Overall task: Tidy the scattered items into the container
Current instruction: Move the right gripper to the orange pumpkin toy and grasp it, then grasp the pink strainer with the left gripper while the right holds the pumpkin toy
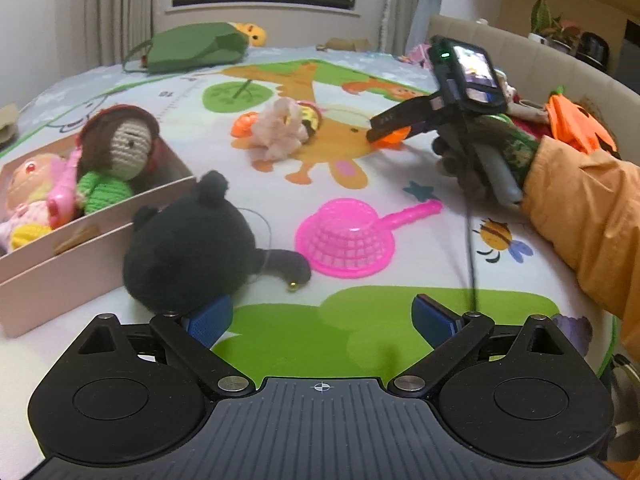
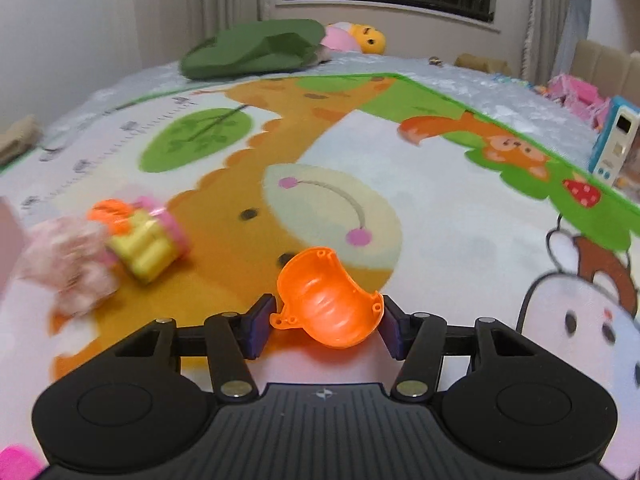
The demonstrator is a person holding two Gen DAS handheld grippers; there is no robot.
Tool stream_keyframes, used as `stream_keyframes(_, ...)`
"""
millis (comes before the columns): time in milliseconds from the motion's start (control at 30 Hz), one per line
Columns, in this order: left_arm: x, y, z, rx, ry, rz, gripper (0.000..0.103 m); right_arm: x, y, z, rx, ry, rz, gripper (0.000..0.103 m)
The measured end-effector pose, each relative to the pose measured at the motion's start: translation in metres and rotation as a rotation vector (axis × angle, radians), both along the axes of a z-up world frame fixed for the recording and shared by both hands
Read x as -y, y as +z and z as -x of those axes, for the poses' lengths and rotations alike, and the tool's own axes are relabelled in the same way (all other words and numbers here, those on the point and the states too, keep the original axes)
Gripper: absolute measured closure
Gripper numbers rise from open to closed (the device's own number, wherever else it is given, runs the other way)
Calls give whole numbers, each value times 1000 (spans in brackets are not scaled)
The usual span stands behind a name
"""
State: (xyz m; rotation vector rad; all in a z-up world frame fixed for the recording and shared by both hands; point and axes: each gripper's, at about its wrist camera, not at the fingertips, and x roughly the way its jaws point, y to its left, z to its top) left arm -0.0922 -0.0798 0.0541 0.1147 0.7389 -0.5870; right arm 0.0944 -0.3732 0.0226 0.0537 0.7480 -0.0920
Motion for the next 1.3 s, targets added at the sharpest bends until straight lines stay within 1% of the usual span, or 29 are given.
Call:
stream_keyframes(133, -3, -6, 1, -25, 12, 10, 4, -15, -1, 45, -39, 40, 40, 48)
stream_keyframes(233, -7, -9, 4, -30, 13, 20, 4, -31, 2, 88, -52, 69, 51, 48)
stream_keyframes(300, -11, -9, 6, -28, 22, 27, 4, -48, 6, 120, -62, 109, 32, 48)
stream_keyframes(400, -21, -8, 8, -19, 54, 35, 4, -80, 11, 157, -80, 180, -13, 48)
stream_keyframes(500, -33, -5, 11, -8, 90, 45, 4, -122, 15, 186, -85, 286, -76, 48)
stream_keyframes(600, -46, -2, 16, 0, 129, 60, 4, -157, 19, 199, -77, 376, -149, 48)
stream_keyframes(700, -54, 2, 20, 7, 166, 61, 4, -171, 24, 203, -58, 407, -166, 48)
stream_keyframes(800, -50, 4, 23, 19, 154, 49, 4, -157, 29, 209, -16, 354, -134, 48)
stream_keyframes(900, -26, 3, 22, 44, 84, 21, 4, -130, 29, 212, 15, 242, -58, 48)
stream_keyframes(1000, 7, -2, 17, 88, 17, -43, 4, -99, 25, 217, 21, 135, -27, 48)
stream_keyframes(1067, 27, -7, 11, 116, -17, -94, 4, -81, 23, 224, 19, 82, -38, 48)
stream_keyframes(1133, 40, -12, 6, 124, -29, -134, 4, -70, 21, 231, 23, 52, -46, 48)
stream_keyframes(1167, 44, -14, 5, 123, -33, -141, 9, -66, 19, 234, 26, 45, -50, 48)
stream_keyframes(1233, 47, -16, 4, 114, -40, -149, 26, -64, 18, 239, 33, 40, -52, 48)
stream_keyframes(1300, 45, -16, 8, 118, -45, -139, 27, -69, 18, 240, 37, 48, -52, 48)
